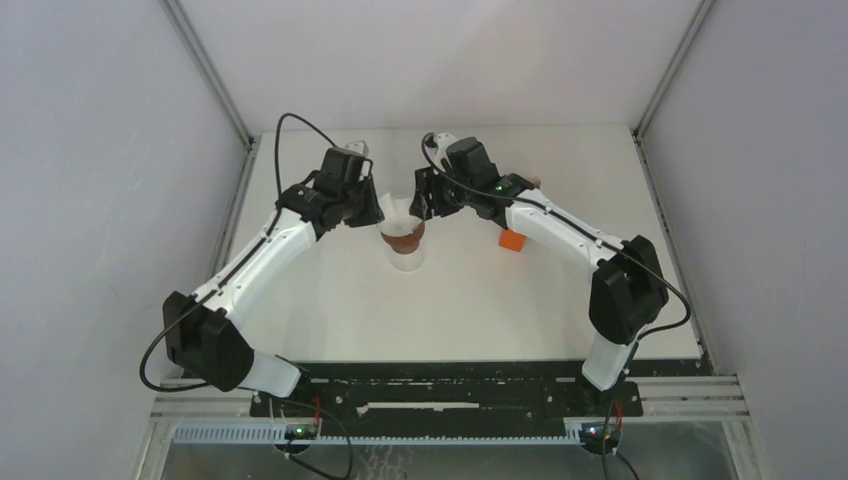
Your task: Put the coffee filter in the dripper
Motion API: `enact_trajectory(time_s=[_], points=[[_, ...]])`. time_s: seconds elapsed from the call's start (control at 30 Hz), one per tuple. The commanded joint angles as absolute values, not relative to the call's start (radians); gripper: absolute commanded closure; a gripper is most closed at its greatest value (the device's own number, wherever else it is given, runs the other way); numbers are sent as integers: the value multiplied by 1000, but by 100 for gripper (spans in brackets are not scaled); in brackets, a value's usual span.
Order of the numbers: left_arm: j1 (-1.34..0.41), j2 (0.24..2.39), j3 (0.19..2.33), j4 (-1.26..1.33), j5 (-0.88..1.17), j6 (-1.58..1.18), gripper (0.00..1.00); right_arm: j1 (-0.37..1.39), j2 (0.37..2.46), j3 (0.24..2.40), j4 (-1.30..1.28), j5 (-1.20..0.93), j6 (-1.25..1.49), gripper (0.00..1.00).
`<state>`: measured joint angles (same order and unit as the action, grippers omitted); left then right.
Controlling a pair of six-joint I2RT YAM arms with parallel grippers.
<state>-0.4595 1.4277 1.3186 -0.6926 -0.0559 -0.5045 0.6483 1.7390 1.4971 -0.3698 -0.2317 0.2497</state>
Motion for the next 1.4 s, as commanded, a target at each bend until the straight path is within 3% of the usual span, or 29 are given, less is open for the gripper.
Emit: enact_trajectory(time_s=[0.0,0.5,1.1,1.37], points=[[-457,1435,1342,-670,-48,-488,84,644,1767,1550,-381,-200,248,38],[-457,1434,1327,-670,-56,-487,84,657,1775,1559,-408,-158,231,39],[-457,1423,1330,-670,-60,-486,84,638,1667,1486,-314,-288,285,38],[-457,1411,1345,-670,-54,-489,76,632,1645,1459,-287,-296,291,38]])
